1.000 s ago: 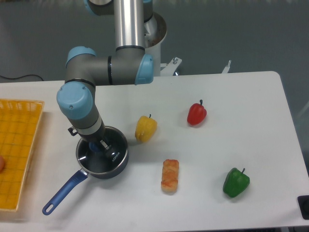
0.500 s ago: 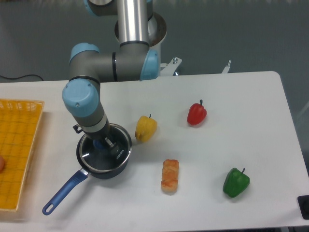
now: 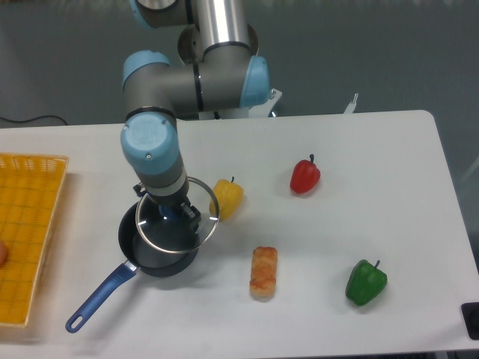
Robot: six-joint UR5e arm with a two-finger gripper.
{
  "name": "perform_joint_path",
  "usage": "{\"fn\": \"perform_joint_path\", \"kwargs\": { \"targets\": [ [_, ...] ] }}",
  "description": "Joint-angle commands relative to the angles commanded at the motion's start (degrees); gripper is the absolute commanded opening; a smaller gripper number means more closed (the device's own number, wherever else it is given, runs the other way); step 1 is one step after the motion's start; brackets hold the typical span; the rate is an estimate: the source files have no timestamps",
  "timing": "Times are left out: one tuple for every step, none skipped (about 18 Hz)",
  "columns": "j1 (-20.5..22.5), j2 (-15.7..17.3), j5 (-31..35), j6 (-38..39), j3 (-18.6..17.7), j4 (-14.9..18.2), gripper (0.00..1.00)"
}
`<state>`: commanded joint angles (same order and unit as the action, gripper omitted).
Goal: Open the lid
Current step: 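Lift the glass lid by its knob up off the saucepan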
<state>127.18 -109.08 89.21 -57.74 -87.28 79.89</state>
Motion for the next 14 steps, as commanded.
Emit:
{"fn": "perform_joint_path", "kwargs": {
  "targets": [
    [0.70, 0.26, -0.09, -0.70, 0.00, 0.00, 0.48],
    [1.40, 0.35, -0.17, -1.23, 0.00, 0.44, 0.48],
    [1.84, 0.44, -0.18, -2.11, 0.00, 0.87, 0.48],
    [2.37, 0.44, -0.18, -2.90, 0.00, 1.23, 0.48],
    [2.81, 0.70, -0.09, -3.52, 0.00, 1.40, 0.48],
    [3.51, 0.97, -0.09, -4.22, 0.00, 1.93, 0.48],
    [4.21, 1.23, 0.00, -5.01, 0.00, 2.54, 0.48],
    [4.48, 1.23, 0.09, -5.54, 0.00, 2.98, 0.48],
    [4.66, 1.41, 0.17, -5.81, -0.09, 3.08, 0.48],
    [4.75, 1.50, 0.26, -5.81, -0.09, 3.08, 0.48],
    [5.10, 1.58, 0.35, -6.07, -0.09, 3.08, 0.48],
    [5.62, 1.59, 0.26, -6.33, -0.09, 3.08, 0.48],
    [5.89, 1.67, 0.26, -6.68, -0.09, 3.08, 0.48],
    [5.98, 1.93, 0.26, -7.12, 0.00, 3.34, 0.48]
  ]
}}
